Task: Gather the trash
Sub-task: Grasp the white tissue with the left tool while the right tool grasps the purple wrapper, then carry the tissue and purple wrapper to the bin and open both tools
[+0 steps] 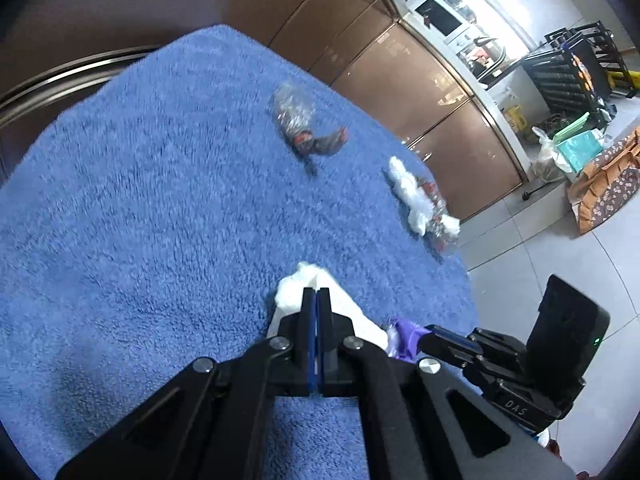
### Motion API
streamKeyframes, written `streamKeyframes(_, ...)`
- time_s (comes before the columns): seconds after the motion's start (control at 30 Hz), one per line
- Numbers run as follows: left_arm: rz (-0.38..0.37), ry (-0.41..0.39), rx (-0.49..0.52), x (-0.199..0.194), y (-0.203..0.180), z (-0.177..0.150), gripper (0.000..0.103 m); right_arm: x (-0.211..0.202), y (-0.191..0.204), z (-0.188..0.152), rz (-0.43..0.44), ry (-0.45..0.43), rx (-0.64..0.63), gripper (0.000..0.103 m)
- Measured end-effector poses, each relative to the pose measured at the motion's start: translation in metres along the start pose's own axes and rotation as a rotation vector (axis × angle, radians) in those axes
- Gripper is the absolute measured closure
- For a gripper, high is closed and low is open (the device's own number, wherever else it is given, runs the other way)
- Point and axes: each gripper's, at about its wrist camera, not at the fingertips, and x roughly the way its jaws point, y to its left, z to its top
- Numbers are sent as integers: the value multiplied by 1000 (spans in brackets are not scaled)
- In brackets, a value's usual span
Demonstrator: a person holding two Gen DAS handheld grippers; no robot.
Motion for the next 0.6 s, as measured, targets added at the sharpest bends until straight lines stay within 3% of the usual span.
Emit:
streamKeyframes(0.37,-17,-30,34,-20,-27,13,103,-48,-9,-3,-25,-107,22,99)
streamKeyframes(0.6,-74,-4,139,-8,-94,26,103,-111,-46,-17,-132,-248,121,99)
